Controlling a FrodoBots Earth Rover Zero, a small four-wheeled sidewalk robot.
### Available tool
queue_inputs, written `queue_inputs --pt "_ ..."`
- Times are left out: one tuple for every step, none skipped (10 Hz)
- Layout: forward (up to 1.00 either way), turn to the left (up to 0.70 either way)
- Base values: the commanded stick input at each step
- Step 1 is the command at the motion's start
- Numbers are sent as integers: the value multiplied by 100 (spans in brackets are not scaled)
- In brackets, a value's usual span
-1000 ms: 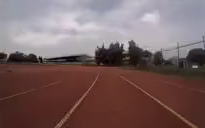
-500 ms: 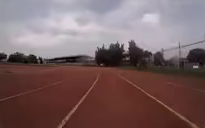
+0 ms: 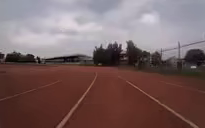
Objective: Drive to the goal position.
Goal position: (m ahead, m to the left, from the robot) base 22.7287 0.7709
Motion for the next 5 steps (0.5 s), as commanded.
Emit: queue_inputs --pt "45 -27" --pt "45 -27" --pt "45 0" --pt "45 0" --pt "45 0"
